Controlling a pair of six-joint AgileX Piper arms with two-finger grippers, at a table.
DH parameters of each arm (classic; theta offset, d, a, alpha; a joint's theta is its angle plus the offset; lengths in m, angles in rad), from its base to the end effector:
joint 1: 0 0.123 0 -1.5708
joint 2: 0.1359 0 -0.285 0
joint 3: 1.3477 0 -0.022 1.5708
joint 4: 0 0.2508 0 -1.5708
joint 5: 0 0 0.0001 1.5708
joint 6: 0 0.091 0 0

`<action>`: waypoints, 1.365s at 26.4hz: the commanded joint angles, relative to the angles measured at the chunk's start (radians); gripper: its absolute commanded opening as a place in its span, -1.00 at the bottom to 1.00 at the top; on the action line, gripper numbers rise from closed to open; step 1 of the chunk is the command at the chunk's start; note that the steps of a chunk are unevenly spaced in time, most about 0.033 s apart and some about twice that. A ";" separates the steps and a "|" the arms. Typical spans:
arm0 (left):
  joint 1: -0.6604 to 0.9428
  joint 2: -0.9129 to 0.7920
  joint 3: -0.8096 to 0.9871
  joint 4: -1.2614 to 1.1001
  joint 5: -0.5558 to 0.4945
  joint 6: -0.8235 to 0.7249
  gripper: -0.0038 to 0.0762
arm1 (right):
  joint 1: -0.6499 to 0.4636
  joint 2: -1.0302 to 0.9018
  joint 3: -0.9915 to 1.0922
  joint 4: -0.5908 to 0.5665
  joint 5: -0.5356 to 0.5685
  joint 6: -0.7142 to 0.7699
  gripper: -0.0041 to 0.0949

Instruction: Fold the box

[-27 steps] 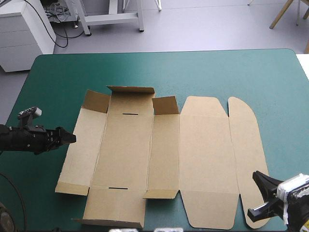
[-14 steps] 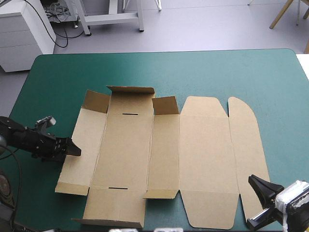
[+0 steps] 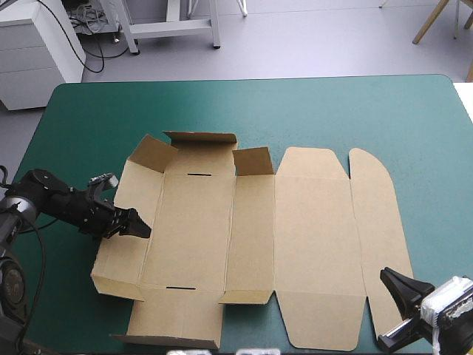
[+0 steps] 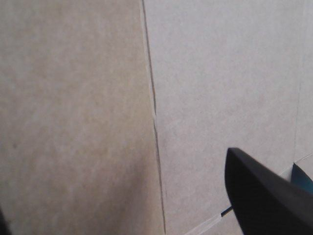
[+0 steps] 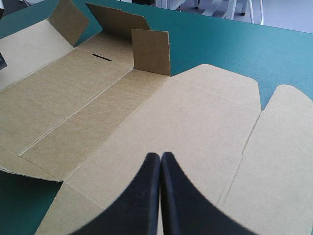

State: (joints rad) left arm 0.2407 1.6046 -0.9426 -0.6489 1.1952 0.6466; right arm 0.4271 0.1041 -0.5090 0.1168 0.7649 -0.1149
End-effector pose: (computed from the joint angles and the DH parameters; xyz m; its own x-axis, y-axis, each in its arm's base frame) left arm 0.2665 0.0127 0.2113 -0.9929 0.0684 -0.0977 0.1117 0.8197 -0.5617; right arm 0.0163 0.0155 0.3044 -0.2274 -0.1368 -0.9641 -0.4908 0.8712 -0.0079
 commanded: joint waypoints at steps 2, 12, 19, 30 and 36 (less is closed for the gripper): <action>-0.007 -0.032 -0.027 -0.053 0.090 -0.010 -0.13 | -0.004 0.013 -0.020 0.007 -0.077 -0.011 -0.96; -0.011 -0.032 -0.109 -0.047 0.103 -0.016 -0.93 | -0.004 0.013 -0.020 0.011 -0.077 -0.014 -0.96; -0.155 -0.032 -0.332 0.243 0.050 -0.081 -0.93 | -0.004 0.013 -0.020 0.018 -0.077 -0.014 -0.96; -0.508 0.011 -0.576 0.824 -0.185 -0.090 -0.93 | -0.004 0.013 -0.010 0.023 -0.103 -0.026 -0.96; -0.674 0.071 -0.603 1.080 -0.326 -0.090 -0.93 | -0.004 0.013 -0.010 0.025 -0.103 -0.026 -0.96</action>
State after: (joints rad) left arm -0.3647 1.6975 -1.5075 0.3077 0.9791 0.5477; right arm 0.4271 0.1041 -0.4923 0.1344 0.7399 -0.1300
